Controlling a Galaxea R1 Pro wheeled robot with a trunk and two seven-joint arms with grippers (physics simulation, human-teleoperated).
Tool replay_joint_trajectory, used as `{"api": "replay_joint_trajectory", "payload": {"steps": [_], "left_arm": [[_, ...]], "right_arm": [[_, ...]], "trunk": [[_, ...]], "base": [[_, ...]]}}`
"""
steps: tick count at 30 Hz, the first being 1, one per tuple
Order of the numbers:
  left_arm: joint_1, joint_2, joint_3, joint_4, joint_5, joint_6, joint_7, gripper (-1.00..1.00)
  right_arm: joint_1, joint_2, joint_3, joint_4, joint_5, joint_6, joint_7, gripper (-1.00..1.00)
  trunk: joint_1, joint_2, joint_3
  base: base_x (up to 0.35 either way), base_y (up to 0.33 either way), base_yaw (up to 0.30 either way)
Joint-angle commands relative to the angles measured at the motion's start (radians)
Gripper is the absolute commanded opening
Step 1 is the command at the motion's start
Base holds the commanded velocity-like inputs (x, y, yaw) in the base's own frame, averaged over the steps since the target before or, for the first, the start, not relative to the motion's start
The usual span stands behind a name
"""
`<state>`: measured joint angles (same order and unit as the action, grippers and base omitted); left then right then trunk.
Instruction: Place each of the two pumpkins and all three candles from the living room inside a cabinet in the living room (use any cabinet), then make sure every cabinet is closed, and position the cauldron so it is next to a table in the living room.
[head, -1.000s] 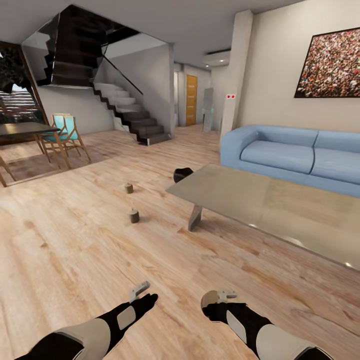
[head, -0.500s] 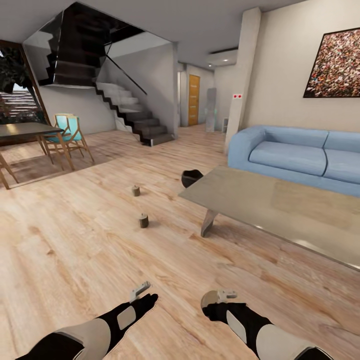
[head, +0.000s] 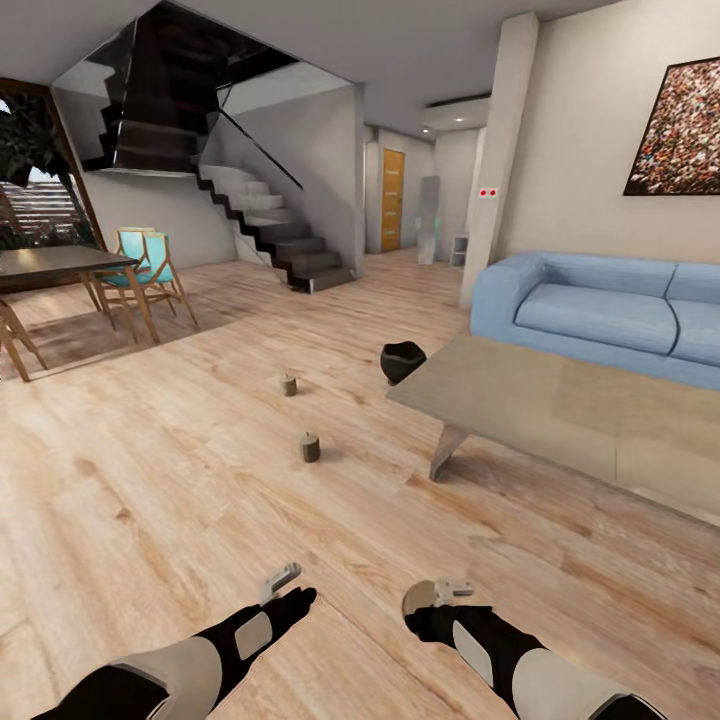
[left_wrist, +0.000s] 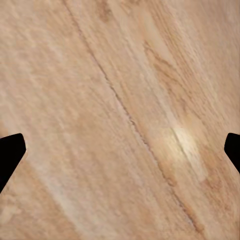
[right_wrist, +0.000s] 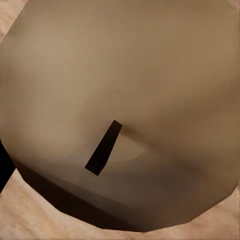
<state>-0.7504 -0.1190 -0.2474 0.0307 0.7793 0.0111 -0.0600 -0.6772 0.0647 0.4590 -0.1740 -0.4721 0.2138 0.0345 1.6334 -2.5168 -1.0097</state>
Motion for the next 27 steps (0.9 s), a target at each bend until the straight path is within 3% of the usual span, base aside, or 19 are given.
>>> {"api": "replay_joint_trajectory", "payload": {"steps": [1,17,27], "left_arm": [[-0.001,-0.001,-0.007,0.003,0.011,0.001,-0.006,1.00],[-0.001,-0.010,-0.007,0.003,0.011,0.001,-0.006,1.00],[-0.001,-0.010,-0.007,0.003,0.011,0.001,-0.006,1.00]], "right_arm": [[-0.001,0.000,0.003,-0.001,-0.002,0.004,0.001,-1.00],[-0.001,0.000,0.003,-0.001,-0.002,0.004,0.001,-1.00],[-0.001,0.000,0.003,-0.001,-0.002,0.004,0.000,-1.00]], "trunk": [[0.000,0.000,-0.001],[0.000,0.000,-0.001],[0.000,0.000,-0.003]], "base": [[0.095,0.318,0.000],[0.095,0.318,-0.006],[0.095,0.318,-0.234]]}}
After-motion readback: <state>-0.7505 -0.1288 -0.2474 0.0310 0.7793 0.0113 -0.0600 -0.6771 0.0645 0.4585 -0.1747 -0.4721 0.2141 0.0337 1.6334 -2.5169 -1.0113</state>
